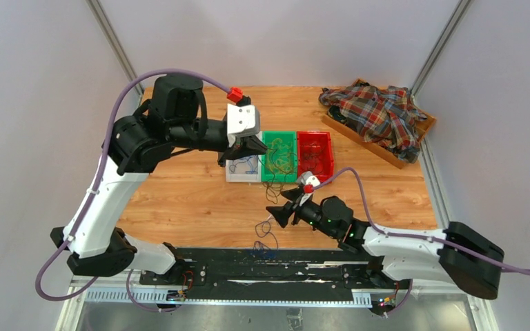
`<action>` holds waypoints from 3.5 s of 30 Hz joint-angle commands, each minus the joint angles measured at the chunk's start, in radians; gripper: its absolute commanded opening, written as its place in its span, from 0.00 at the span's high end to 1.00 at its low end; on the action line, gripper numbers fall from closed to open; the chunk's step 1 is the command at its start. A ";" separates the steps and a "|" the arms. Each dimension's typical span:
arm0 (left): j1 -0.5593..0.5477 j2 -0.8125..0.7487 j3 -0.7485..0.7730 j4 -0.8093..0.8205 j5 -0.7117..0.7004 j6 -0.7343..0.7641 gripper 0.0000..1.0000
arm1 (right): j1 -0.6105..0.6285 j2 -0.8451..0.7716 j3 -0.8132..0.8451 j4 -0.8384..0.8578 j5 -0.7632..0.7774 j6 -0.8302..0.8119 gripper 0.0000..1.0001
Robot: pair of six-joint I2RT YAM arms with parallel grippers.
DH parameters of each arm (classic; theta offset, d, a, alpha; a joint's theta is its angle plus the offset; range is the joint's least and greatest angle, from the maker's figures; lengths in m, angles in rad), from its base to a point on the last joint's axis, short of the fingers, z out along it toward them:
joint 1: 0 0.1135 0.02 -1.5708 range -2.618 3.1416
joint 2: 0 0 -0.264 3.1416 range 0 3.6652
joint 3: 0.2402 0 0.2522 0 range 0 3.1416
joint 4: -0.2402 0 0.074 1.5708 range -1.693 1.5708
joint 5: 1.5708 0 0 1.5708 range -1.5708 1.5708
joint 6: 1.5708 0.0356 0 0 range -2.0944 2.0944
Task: Untangle the cables
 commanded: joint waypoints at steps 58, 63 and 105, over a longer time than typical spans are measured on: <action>-0.017 -0.007 0.051 -0.006 -0.019 0.015 1.00 | 0.018 0.002 0.107 0.090 -0.069 -0.096 0.66; -0.017 0.005 0.096 -0.006 -0.039 0.026 1.00 | 0.007 -0.080 0.000 0.042 0.009 -0.092 0.68; -0.034 0.377 0.354 0.078 -0.141 0.095 1.00 | -0.024 -0.512 0.125 -0.553 0.700 -0.090 0.34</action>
